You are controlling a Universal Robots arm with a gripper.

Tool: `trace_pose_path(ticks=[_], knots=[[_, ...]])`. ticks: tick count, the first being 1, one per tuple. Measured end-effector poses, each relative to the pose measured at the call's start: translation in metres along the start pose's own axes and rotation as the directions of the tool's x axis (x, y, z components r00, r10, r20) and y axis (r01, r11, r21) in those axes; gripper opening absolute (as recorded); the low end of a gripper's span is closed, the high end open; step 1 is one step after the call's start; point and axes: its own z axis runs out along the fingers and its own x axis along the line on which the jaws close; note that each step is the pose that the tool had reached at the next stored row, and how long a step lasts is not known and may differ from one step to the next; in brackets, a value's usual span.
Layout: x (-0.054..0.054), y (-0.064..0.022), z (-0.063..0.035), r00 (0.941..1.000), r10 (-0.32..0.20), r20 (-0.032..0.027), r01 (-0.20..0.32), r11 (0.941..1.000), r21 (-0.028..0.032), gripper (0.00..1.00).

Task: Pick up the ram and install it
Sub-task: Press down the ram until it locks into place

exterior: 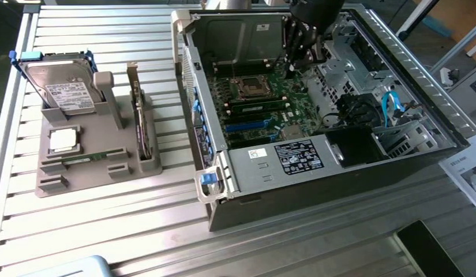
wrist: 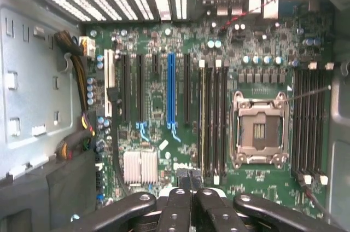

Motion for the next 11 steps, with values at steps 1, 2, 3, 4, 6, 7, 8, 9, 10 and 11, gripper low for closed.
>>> trace_pose_path(ticks=[1,2,3,4,6,7,8,9,10,11], knots=[[0.0,-0.0038,0.0002,1.0,0.0,0.0007,0.0,1.0,-0.0002,0.11],[0.0,-0.0076,0.0003,1.0,0.0,0.0011,0.0,1.0,-0.0004,0.11],[0.001,-0.0131,0.0006,1.0,0.0,0.0015,0.0,1.0,-0.0008,0.11],[0.001,-0.0163,0.0008,1.0,0.0,0.0017,0.0,1.0,-0.0009,0.11],[0.001,-0.0199,0.001,1.0,0.0,0.0016,0.0,1.0,-0.001,0.11],[0.001,-0.02,0.0017,1.0,0.0,0.002,0.0,1.0,-0.001,0.11],[0.001,-0.0201,0.0029,1.0,0.0,0.002,0.0,1.0,-0.001,0.11],[0.001,-0.0203,0.0038,1.0,0.0,0.002,0.0,1.0,-0.001,0.11],[0.001,-0.0204,0.0046,1.0,0.0,0.002,0.0,1.0,-0.001,0.11],[0.0,-0.0205,0.0056,1.0,0.0,0.002,0.0,1.0,-0.001,0.11]])
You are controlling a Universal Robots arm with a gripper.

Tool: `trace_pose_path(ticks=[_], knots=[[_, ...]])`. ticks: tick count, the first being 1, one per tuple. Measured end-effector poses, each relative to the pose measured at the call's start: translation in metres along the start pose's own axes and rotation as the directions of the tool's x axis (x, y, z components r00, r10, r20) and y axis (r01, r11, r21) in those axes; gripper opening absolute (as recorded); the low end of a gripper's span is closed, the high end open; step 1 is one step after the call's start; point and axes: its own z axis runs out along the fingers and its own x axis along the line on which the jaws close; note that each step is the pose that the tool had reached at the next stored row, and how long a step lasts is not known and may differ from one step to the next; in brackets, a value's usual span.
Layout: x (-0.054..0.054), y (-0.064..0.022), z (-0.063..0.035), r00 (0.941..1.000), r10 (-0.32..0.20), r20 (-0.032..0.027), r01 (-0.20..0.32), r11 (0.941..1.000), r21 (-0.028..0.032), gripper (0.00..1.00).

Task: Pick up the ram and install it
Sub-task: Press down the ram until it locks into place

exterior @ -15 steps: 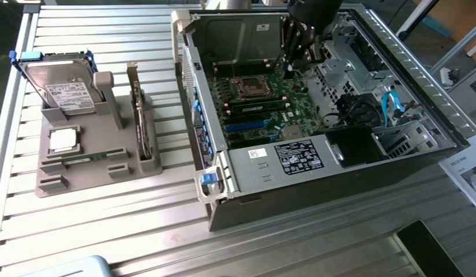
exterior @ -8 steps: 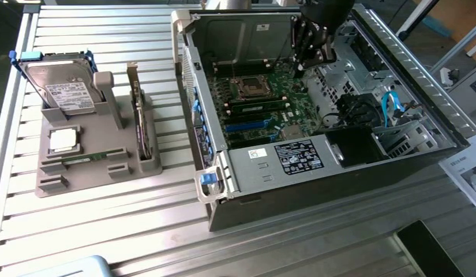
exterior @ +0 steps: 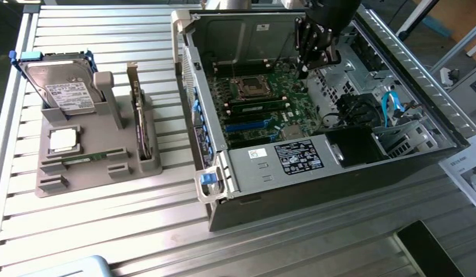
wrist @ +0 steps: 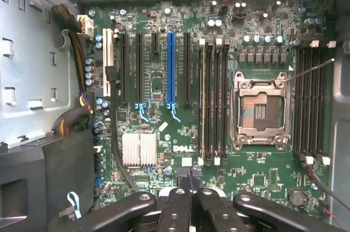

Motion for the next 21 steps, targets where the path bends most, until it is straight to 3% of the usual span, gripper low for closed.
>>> trace_pose_path(ticks=[21], knots=[[-0.001,-0.0024,0.0308,1.0,0.0,0.0003,0.0,1.0,0.0,0.11]])
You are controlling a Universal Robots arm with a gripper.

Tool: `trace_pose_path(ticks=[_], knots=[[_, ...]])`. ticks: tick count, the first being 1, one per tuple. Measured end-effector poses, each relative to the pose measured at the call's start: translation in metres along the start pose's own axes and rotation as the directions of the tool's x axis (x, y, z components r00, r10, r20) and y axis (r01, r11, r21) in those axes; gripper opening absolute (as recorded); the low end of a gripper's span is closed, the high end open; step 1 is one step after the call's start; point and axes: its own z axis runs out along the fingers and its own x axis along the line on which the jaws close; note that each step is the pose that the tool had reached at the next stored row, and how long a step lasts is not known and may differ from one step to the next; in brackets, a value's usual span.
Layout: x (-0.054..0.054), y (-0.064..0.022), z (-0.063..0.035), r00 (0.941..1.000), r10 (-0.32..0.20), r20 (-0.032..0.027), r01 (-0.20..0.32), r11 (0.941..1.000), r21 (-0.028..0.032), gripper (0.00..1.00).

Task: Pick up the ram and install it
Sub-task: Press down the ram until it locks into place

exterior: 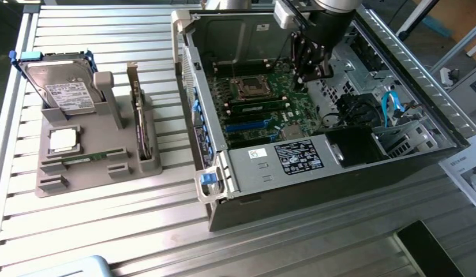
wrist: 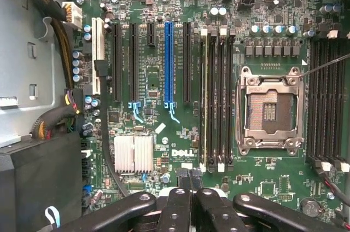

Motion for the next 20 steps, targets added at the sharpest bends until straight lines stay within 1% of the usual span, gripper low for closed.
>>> trace_pose_path(ticks=[4,7,13,19,20], knots=[[0.0,-0.0007,0.0005,1.0,0.0,0.0001,0.0,1.0,0.0001,0.11],[0.0,-0.0043,0.0005,1.0,0.0,0.0,0.0,1.0,0.0,0.11],[0.0,-0.0046,0.0022,1.0,0.0,0.0,0.0,1.0,0.0,0.11],[0.0,-0.0044,0.0092,1.0,0.0,0.0,0.0,1.0,0.0001,0.11],[-0.001,-0.0043,0.0119,1.0,0.0,0.0,0.0,1.0,0.0001,0.11]])
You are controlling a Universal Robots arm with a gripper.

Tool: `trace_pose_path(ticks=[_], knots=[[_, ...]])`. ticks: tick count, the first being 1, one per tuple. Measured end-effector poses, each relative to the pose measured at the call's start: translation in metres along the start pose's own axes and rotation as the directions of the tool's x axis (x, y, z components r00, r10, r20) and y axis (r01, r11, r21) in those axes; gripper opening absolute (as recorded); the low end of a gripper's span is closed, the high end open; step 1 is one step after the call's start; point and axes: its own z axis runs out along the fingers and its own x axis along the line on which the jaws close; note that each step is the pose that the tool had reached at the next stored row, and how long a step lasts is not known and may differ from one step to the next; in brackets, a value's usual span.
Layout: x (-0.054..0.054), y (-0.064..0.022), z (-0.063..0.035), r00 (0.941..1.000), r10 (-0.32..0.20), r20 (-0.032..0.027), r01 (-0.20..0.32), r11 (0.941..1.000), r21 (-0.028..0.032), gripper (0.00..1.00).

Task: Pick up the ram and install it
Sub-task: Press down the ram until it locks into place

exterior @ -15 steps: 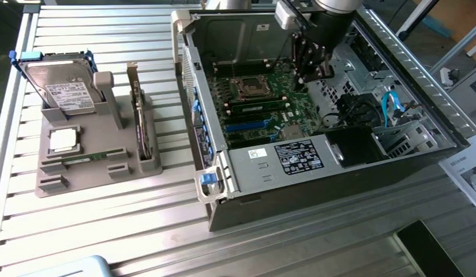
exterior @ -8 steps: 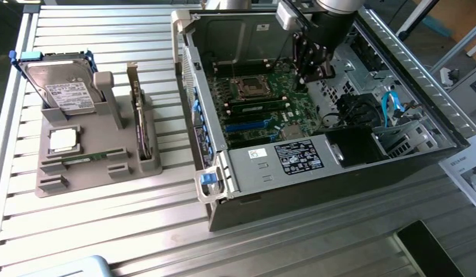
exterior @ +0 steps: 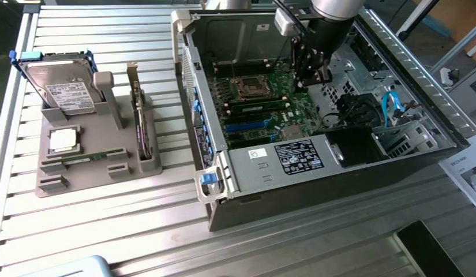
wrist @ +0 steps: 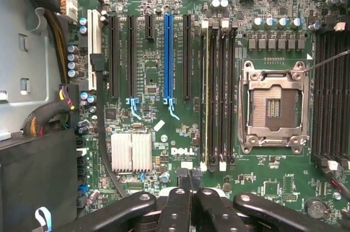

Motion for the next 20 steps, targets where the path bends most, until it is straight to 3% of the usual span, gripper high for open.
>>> trace_pose_path(ticks=[14,20], knots=[[-0.001,0.0004,0.0171,1.0,0.0,0.0,0.0,1.0,0.0,0.11],[-0.001,0.0004,0.0175,1.0,0.0,-0.0001,0.0,1.0,0.0,0.11]])
